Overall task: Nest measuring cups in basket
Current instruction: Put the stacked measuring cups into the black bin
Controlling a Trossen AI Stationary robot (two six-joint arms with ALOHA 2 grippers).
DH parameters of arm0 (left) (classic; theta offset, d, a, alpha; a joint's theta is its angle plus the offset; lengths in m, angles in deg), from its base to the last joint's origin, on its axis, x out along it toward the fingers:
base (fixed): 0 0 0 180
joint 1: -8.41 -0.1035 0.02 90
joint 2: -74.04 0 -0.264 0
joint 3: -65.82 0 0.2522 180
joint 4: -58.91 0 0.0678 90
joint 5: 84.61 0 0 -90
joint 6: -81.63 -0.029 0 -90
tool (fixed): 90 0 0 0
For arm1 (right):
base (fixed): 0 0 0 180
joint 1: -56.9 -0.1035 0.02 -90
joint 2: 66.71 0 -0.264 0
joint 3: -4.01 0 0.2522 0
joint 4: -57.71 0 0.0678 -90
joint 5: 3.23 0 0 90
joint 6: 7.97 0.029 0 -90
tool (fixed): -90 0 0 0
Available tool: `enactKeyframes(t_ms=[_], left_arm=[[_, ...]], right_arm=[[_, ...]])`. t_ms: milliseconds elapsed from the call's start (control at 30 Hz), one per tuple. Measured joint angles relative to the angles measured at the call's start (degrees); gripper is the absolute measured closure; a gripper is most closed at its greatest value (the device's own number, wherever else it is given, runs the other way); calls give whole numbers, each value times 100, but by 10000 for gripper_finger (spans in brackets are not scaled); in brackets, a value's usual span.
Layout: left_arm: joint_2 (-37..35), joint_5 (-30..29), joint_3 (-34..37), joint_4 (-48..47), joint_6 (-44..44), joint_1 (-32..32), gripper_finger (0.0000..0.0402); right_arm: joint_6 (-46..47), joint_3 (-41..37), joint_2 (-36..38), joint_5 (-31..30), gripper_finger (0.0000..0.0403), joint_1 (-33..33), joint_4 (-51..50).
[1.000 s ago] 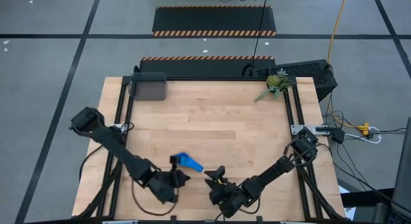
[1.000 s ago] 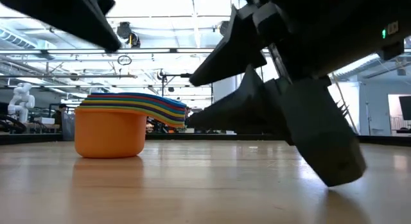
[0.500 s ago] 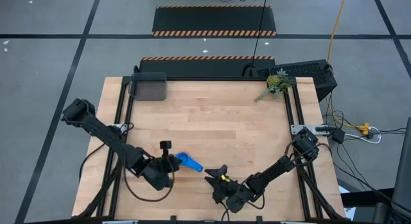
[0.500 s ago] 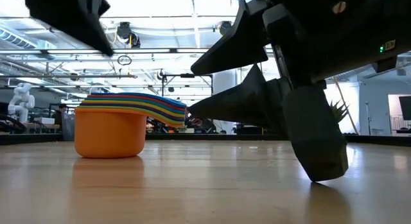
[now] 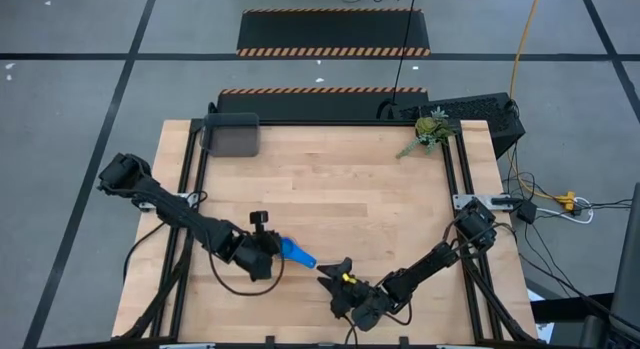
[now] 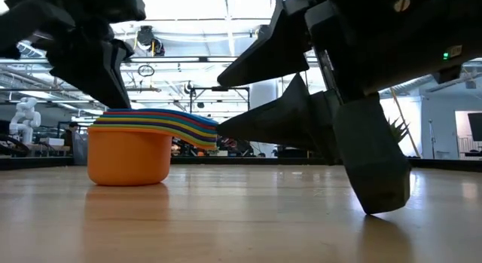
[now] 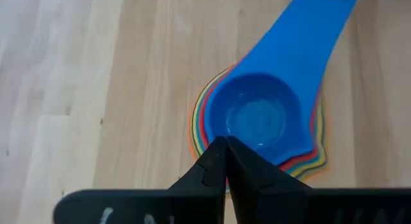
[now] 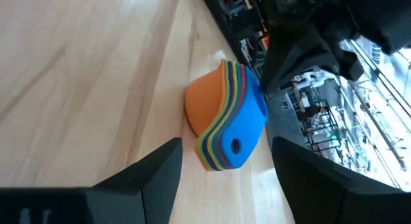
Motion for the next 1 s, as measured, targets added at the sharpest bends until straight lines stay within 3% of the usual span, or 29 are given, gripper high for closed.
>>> enactKeyframes(t_ms=[200,433,900,1000], left_arm=[[-4,15,271,466,9,2,387],[1,133,285,441,21,22,387],[1,141,278,316,114,20,387],[1,142,278,316,124,19,387]], right_arm=[[-27,0,2,594,170,173,-52],[-113,-4,-4,615,170,242,50],[-1274,-4,-11,607,169,498,35],[-1535,-4,-11,832,169,515,-36]])
